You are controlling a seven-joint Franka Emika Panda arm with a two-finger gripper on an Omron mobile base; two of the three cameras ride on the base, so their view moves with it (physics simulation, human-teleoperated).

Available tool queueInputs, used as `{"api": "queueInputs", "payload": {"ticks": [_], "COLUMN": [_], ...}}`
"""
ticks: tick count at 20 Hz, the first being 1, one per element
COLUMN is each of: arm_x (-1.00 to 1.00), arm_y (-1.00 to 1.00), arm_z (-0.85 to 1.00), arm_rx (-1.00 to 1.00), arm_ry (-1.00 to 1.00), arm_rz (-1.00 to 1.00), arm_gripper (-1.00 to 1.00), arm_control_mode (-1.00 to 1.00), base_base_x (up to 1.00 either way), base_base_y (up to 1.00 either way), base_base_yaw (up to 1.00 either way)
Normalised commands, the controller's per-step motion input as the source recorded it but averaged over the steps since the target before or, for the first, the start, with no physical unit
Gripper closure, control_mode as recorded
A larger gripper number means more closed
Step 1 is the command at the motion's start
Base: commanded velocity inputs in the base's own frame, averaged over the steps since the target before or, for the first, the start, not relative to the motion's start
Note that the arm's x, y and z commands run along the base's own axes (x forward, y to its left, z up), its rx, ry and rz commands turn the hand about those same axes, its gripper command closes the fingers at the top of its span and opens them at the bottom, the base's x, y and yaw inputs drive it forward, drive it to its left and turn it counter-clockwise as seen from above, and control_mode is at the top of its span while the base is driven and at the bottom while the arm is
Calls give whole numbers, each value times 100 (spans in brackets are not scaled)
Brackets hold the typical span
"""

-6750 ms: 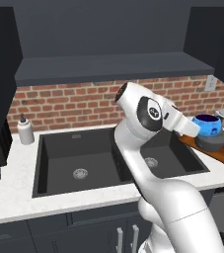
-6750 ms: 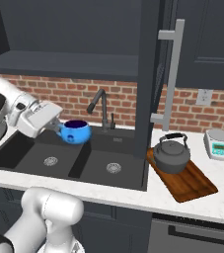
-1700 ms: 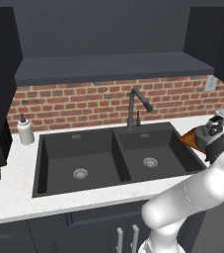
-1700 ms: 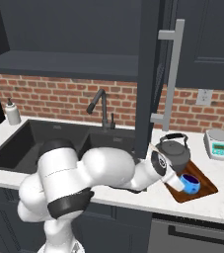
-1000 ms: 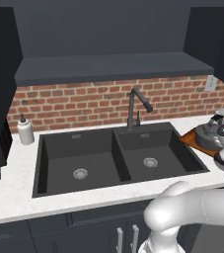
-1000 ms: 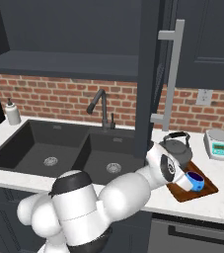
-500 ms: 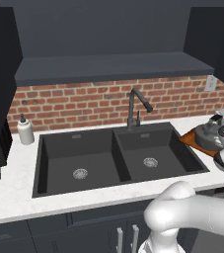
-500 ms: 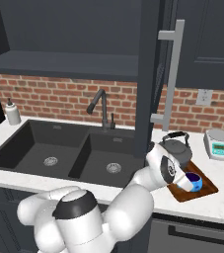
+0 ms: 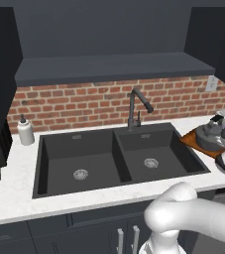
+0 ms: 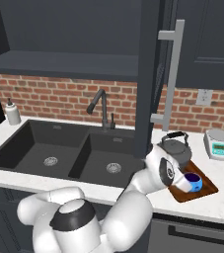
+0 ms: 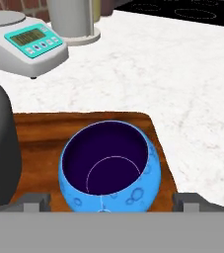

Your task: Pick the kettle from the counter and place it on the tray. Then pick the mug from the cabinet and place it on the tray. Then close the cabinet doors.

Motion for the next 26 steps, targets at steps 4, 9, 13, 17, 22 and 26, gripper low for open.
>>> {"api": "queueInputs", "payload": {"ticks": [4,9,13,17,22,26], "arm_x": [-33,-18,-12,-16,-18,-41], "arm_y": [11,23,34,38,38,31], "arm_z": [12,29,46,45,36,38], "arm_rx": [0,0,0,0,0,2], "arm_ry": [0,0,0,-4,-7,-14], "arm_rz": [0,0,3,6,8,13], "arm_gripper": [-100,-100,-100,-100,-100,-100], "arm_control_mode": [-100,-100,-100,-100,-100,-100], "base_base_x": [0,0,0,0,0,0], "base_base_y": [0,0,0,0,0,0], "base_base_yaw": [0,0,0,0,0,0]}}
